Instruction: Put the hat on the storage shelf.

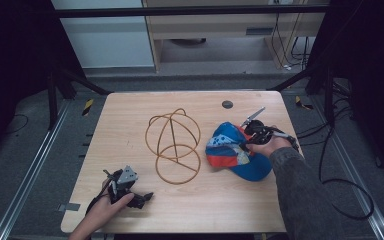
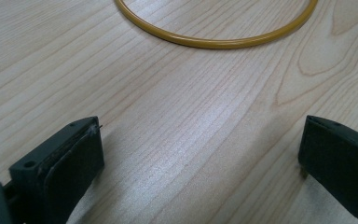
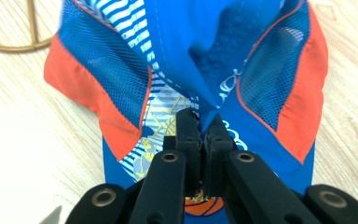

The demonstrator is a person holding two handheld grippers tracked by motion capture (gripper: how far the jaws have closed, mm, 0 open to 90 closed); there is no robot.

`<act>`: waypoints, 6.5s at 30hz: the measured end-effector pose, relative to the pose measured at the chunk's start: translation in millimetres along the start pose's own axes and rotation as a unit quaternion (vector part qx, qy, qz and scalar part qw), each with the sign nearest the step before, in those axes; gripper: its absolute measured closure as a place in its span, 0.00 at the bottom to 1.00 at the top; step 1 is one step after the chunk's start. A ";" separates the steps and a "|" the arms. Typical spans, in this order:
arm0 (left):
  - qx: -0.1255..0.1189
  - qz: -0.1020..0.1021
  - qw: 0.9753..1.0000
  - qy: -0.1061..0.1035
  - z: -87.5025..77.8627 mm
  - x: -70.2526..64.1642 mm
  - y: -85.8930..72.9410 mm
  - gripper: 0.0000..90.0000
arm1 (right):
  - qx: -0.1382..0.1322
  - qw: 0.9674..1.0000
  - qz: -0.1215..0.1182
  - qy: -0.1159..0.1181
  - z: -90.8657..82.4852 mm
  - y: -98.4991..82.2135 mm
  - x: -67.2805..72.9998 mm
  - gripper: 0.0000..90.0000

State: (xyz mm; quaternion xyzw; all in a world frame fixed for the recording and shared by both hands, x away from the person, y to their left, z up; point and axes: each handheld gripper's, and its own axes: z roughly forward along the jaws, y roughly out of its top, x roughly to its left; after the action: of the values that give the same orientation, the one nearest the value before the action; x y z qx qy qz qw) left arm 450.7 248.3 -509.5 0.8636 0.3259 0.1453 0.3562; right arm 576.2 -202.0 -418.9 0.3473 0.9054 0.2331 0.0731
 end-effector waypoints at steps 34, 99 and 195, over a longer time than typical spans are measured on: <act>0.002 0.000 1.000 -0.001 -0.2 0.0 0.1 0.00 | -0.078 0.995 -0.050 -0.020 -115.9 30.5 22.6 0.99; 0.001 -0.001 1.000 0.000 0.2 -0.2 0.4 0.00 | -0.233 0.967 -0.101 -0.033 -185.9 148.5 75.8 0.99; 0.000 -0.001 1.000 0.000 0.3 -0.1 0.5 0.00 | -0.160 0.960 -0.222 0.054 -90.5 197.1 160.8 0.93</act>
State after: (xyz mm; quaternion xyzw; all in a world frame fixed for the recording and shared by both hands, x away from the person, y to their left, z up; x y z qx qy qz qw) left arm 450.9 247.9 -509.3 0.8634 0.3266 0.1450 0.3563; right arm 546.5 -0.9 -241.3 0.1085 0.9133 0.3710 0.1284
